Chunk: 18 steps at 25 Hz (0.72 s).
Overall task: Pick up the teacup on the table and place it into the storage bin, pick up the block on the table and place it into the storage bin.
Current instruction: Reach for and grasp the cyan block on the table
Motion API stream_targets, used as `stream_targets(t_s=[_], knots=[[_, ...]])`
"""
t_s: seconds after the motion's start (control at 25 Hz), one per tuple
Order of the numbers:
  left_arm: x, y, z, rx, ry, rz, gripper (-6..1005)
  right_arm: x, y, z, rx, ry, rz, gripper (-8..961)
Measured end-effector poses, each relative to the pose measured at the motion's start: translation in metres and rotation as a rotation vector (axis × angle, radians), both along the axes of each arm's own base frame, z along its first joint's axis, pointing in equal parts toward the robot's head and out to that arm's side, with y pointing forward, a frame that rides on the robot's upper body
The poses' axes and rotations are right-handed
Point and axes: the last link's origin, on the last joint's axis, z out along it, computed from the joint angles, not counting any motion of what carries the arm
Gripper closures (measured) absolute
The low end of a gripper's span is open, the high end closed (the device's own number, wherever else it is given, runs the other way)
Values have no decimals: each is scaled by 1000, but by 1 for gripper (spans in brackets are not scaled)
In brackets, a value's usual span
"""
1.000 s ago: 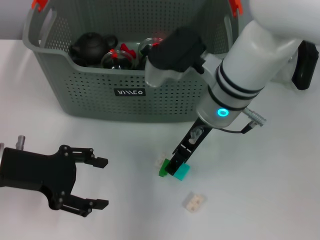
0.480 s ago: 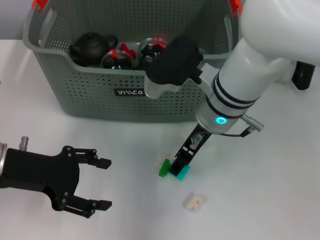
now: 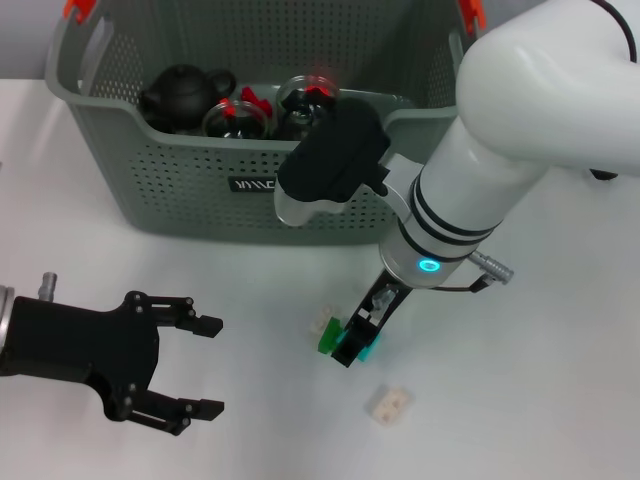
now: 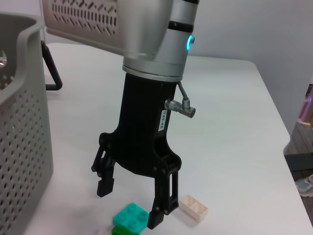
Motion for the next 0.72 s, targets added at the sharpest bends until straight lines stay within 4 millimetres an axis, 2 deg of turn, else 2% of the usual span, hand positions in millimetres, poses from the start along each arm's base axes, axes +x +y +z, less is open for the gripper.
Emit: stream_targets(t_s=[0.16,0.72], knots=[[0,0,0,1,0,0,137,0,-1,-1,1,-4,-3,7],[0,-2,-2,-1,-7,1,138,5,-5,-7,13,-12,8,143]])
